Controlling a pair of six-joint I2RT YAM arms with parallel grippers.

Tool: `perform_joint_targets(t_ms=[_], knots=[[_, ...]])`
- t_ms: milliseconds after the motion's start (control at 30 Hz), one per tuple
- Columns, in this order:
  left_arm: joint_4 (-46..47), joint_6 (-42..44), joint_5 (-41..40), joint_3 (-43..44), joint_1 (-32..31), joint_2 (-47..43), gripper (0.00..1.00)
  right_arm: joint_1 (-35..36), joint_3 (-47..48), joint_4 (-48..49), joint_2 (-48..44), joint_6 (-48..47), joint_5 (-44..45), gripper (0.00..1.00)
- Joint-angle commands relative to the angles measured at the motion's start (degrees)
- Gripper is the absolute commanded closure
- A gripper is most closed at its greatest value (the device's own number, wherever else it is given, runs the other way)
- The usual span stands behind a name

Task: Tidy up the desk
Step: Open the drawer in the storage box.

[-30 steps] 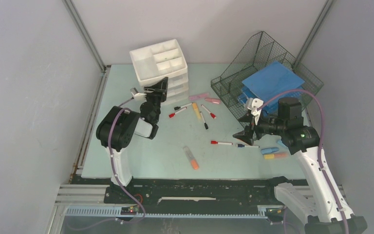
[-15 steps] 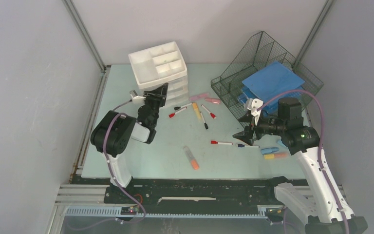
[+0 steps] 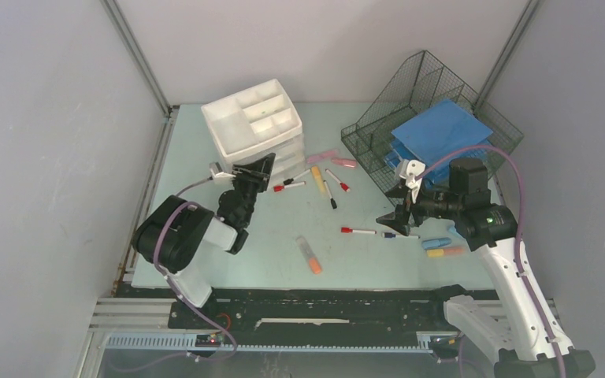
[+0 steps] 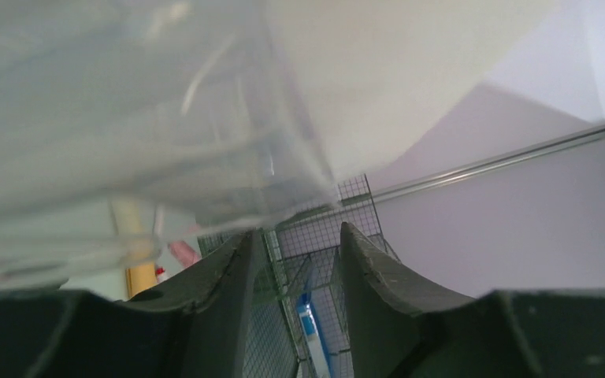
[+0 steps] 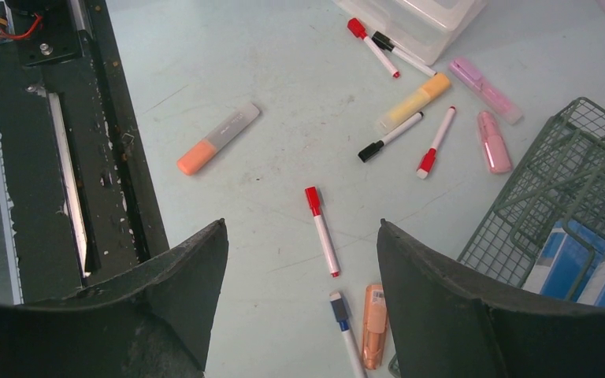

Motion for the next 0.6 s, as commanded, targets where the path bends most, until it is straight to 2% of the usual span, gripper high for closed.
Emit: perform_joint_targets(t_ms=[0,233,400,467,567], knots=[[2.8,1.5,1.1,-4.0,-1.2,-3.7,0.51,0.6,0.1,0.5,-0.7,-0.8,0.1,0.23],[2.7,1.1,8.8,-8.5,-1.2,-7.1,0.42,0.6,0.1,0.4,-1.0,-0.8,0.2,0.23],[-0.3,5.4,12.7,-14.1,-1.2,-14.7,0.31,0.7,0.1,0.3,-0.9,-0.9,0.1,0.23],[-11.8,8.8,14.8,-13.5,-1.1,-20.9,0.31,0.8,0.1,0.3,-0.9,-0.9,0.1,0.23],[-39.1,18.6,15.0,-7.4,-1.6,-33.4,0.31,1.0,0.1,0.3,-0.7,-1.1,0.2,0.23]])
